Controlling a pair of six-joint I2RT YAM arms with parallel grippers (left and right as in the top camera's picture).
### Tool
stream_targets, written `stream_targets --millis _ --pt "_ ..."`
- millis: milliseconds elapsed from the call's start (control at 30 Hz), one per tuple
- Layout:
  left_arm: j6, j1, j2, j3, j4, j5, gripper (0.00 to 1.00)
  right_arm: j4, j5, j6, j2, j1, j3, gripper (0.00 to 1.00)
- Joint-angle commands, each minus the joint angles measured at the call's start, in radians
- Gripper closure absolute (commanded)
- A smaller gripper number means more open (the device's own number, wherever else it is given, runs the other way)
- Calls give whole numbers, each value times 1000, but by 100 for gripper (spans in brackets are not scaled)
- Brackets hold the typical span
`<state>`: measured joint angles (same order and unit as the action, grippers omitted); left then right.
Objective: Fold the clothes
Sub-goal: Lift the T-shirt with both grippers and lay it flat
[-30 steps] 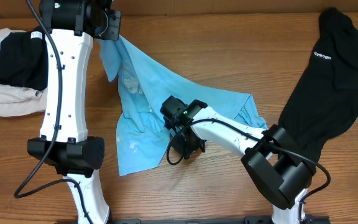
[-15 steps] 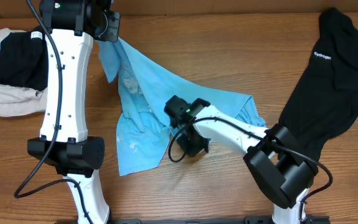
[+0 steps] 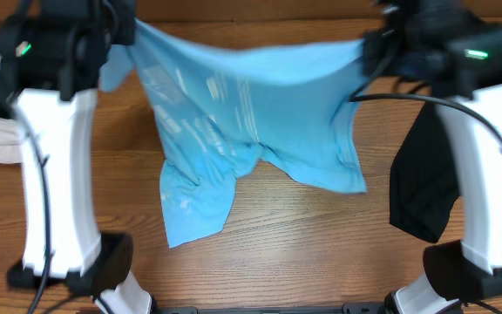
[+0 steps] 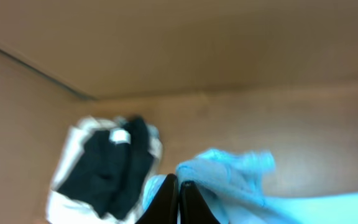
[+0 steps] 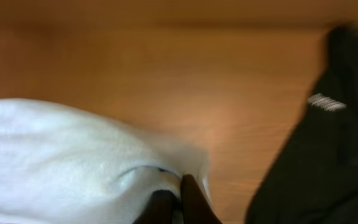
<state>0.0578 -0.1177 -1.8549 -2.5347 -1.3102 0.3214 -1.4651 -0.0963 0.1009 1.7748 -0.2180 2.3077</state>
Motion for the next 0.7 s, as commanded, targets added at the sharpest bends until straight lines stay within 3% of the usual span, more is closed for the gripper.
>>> stream_targets --millis 0,300,667 --pt "-5 -5 158 -23 47 99 96 -51 -8 4 -31 52 198 96" --pt "-5 -5 417 -23 117 105 96 -145 -10 4 -170 124 570 96" --pt "18 -5 612 -23 112 108 96 -165 -19 -4 -404 124 628 96"
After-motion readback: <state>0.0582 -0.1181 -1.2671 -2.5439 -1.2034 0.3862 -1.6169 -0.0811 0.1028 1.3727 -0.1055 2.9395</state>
